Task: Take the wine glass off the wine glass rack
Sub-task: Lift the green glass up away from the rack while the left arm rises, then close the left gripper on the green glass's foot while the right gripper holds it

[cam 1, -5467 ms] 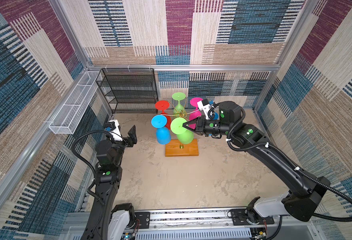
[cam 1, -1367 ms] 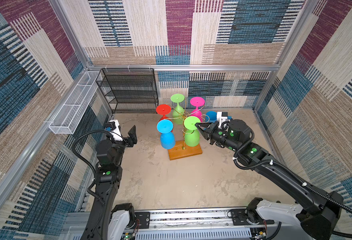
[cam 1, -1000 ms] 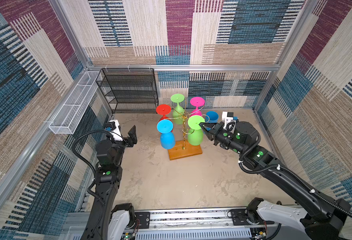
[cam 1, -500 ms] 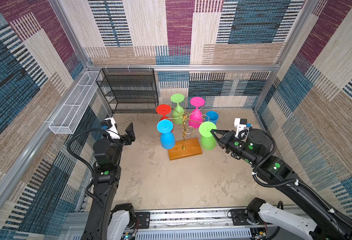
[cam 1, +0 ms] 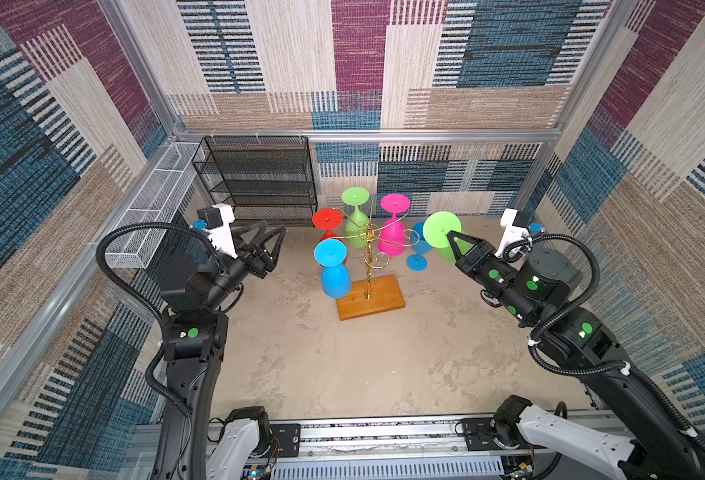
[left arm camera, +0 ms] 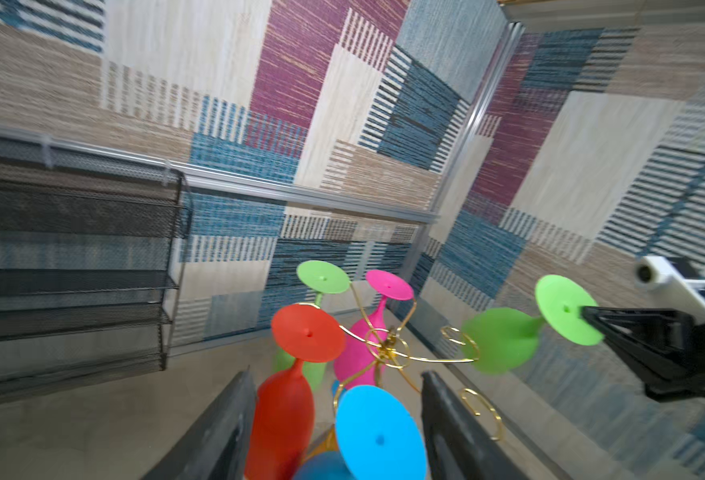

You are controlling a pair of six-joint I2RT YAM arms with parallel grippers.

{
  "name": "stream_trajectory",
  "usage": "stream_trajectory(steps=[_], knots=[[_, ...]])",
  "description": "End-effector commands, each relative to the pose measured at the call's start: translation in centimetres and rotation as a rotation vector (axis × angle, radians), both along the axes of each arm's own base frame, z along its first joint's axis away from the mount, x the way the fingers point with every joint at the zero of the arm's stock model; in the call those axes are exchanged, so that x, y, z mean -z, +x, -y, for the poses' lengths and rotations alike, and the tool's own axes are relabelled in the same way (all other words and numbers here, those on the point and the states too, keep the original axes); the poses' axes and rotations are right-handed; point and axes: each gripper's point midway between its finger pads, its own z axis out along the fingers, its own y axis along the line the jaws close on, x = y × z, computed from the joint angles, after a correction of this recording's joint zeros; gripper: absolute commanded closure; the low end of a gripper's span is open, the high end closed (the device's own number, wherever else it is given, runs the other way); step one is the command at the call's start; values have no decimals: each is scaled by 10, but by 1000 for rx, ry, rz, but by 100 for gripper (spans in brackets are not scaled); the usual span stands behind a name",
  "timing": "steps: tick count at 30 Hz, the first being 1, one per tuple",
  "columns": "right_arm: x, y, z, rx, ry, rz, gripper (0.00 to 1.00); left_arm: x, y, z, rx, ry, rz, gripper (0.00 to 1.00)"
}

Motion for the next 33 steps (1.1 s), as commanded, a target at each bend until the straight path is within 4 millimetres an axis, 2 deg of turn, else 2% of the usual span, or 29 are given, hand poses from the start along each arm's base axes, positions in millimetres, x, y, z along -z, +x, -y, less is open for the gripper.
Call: stream_trajectory(steps=[1,4,8,13,19,22,33], knots=[[-27,1,-2,2,-143,137,100,-18,-21,29,206,-70,-19,38],[-44,3,-14,-44,-213,205,100,-22,-24,51,288,-69,-26,39],[-61,1,-42,-166,-283,295,100,-29,-30,83,405,-67,-32,39],[-72,-6,-72,-322,-302,369,100,-39,-36,118,526,-54,-21,42],[-70,-17,-92,-452,-285,395,100,-46,-31,139,590,-82,7,43],[-69,-22,-97,-496,-262,401,100,-43,-26,149,613,-76,-4,43],[-61,-23,-111,-571,-226,377,100,-51,-26,161,658,-95,27,46]])
